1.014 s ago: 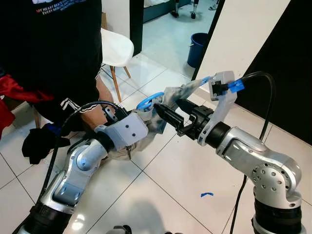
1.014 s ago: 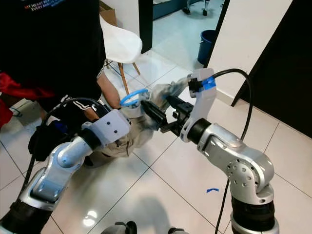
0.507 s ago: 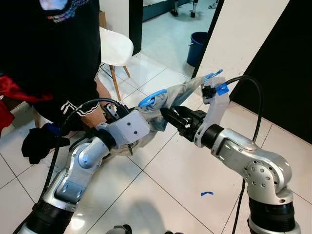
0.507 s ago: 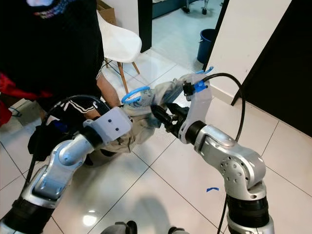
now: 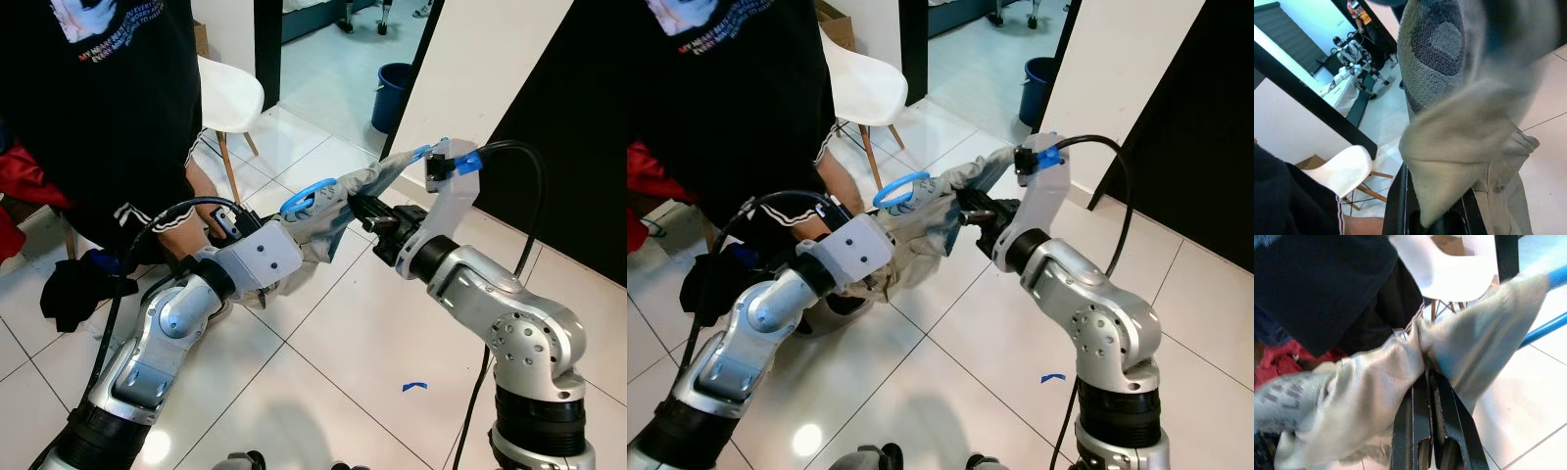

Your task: Hang hanger

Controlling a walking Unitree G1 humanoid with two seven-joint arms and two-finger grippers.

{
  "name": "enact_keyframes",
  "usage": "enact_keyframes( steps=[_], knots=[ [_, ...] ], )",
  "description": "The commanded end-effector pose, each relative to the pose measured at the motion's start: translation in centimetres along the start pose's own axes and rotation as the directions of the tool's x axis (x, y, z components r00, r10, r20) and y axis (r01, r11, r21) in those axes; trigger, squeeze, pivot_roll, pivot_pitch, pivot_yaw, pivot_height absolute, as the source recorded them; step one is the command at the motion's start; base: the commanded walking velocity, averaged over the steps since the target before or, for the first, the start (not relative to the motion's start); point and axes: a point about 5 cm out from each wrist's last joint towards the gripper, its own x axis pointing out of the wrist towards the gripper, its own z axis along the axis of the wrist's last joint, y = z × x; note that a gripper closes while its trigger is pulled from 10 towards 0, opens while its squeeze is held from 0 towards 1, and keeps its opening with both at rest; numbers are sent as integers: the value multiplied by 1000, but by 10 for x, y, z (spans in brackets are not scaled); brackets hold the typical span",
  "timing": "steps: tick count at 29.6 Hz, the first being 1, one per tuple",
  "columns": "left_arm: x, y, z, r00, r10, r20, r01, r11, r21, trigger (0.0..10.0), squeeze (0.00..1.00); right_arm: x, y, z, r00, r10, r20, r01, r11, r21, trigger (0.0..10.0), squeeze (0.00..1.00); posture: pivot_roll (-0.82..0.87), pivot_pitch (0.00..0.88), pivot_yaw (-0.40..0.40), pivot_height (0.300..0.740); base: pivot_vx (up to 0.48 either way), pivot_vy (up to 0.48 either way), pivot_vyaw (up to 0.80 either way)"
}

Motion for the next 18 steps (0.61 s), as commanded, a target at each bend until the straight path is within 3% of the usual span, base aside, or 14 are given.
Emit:
enact_keyframes(
  steps=[1, 13, 14, 15, 16, 17, 18],
  knots=[
    [0, -5, 1, 1000, -8, 6, 8, 1000, 0, 10000, 0, -1, -2, 5, 999, -3, 35, 2, 1000, 25, 0, 0, 58, 203, -53, 740, 0, 0, 0],
    [0, -4, -1, 1000, -3, -1, 3, 1000, 4, 10000, 0, -4, -13, 8, 998, -42, 44, 41, 999, 17, 0, 0, 57, 183, -55, 740, 0, 0, 0],
    [0, -4, -1, 1000, -2, -1, 2, 1000, 6, 10000, 0, -6, -13, 8, 999, -17, 41, 16, 1000, 25, 1529, 0, 57, 182, -55, 740, 0, 0, 0],
    [0, -4, -1, 1000, -2, -1, 2, 1000, 6, 10000, 0, -6, -13, 8, 999, -17, 41, 16, 1000, 25, 1529, 0, 57, 182, -55, 740, 0, 0, 0],
    [-1, -4, -1, 1000, -1, -1, 1, 1000, 8, 10000, 0, -11, -10, 11, 997, 50, 57, -52, 998, 34, 10000, 0, 57, 188, -56, 740, 0, 0, 0],
    [-1, -4, -1, 1000, -1, -1, 1, 1000, 8, 10000, 0, -11, -10, 11, 997, 50, 57, -52, 998, 34, 10000, 0, 57, 188, -56, 740, 0, 0, 0],
    [-1, -3, -1, 1000, 0, -1, 0, 1000, 9, 10000, 0, -18, -6, 16, 990, 120, 78, -124, 991, 43, 10000, 1000, 56, 189, -56, 740, 0, 0, 0]
  ],
)
